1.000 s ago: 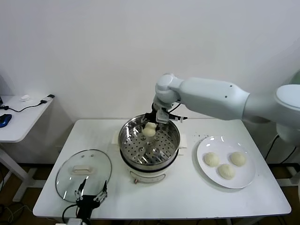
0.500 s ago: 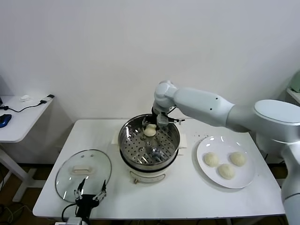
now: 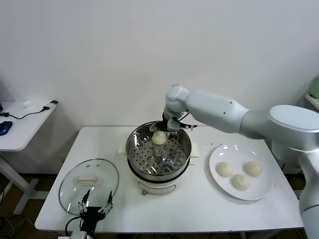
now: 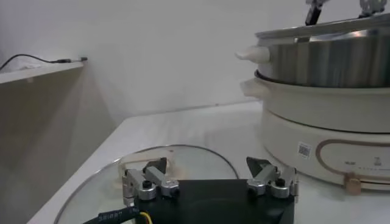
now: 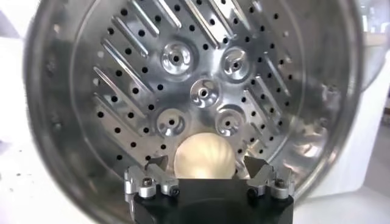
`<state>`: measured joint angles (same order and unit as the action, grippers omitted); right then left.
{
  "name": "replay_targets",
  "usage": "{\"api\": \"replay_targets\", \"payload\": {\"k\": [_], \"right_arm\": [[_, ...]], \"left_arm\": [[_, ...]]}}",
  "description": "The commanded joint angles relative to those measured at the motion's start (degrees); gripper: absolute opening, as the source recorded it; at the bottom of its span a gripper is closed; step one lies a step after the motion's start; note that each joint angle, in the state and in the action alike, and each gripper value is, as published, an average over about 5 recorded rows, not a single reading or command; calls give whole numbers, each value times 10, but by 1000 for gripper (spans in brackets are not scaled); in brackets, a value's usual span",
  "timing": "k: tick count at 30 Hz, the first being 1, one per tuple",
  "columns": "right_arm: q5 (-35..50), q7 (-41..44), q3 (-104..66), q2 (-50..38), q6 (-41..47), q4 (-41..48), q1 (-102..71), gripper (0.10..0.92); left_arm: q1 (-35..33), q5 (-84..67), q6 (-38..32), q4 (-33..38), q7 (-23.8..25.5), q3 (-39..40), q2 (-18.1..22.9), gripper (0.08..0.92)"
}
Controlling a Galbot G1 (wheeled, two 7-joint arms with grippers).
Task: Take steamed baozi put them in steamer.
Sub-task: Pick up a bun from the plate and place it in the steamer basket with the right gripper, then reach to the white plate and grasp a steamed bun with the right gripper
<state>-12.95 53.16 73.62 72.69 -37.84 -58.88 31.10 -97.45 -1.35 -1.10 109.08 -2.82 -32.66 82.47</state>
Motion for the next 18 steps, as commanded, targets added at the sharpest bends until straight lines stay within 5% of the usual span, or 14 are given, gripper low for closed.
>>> {"api": "replay_targets", "payload": {"k": [1, 6, 18], "right_arm": [[330, 122, 64, -90, 99, -32, 156, 823], [499, 134, 163, -185, 288, -54, 237, 823], [467, 47, 366, -390, 488, -240, 245, 823]], "left_arm": [[-3, 2, 0, 6, 1, 4, 2, 823], [-6, 2, -2, 8, 1, 2, -2, 823], [4, 2, -3, 9, 1, 4, -1, 823]]}}
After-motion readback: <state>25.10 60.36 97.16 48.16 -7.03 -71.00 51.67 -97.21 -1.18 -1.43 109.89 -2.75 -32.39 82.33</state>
